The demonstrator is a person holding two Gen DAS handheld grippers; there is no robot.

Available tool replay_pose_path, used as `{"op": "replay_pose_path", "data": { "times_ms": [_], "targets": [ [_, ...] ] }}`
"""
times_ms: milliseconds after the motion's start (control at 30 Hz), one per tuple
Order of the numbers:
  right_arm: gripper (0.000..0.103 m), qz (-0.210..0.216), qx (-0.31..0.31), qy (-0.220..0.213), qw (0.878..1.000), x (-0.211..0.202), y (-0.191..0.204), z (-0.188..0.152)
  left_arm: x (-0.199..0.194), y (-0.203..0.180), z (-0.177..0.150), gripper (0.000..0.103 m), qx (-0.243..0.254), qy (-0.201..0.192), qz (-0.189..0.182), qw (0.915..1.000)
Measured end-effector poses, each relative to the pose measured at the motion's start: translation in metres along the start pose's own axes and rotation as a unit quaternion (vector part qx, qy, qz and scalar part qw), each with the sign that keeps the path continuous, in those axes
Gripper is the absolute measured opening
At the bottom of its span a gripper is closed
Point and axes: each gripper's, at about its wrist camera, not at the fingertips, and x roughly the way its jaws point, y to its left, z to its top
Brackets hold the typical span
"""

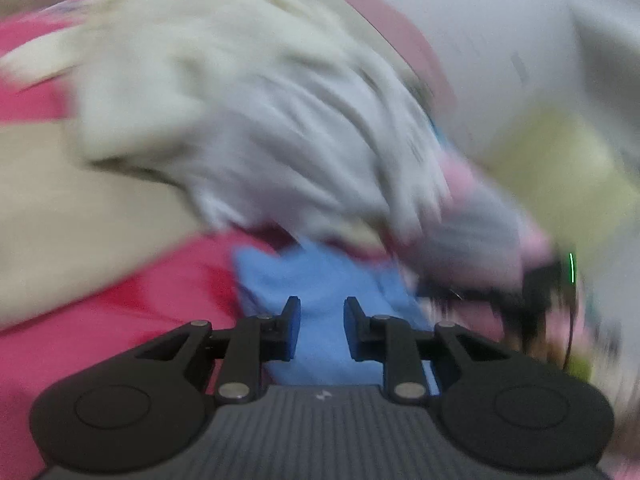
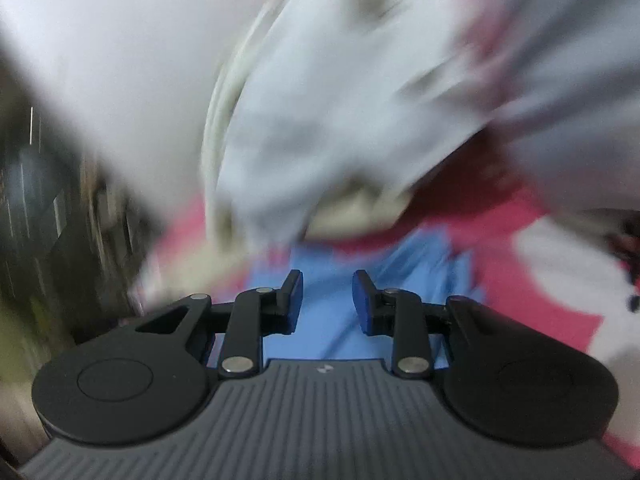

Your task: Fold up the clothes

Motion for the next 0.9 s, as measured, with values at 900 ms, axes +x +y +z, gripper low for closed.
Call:
{"op": "replay_pose_path", "data": {
  "times_ms": [900],
  "targets": [
    [0.028,-0.122,0.134,-0.037,0.983,-0.091,-0.027,-0.061,-0.052,-0.003,-0.057,0.046,-0.161,0.063,0.039,0.9842]
  ]
}}
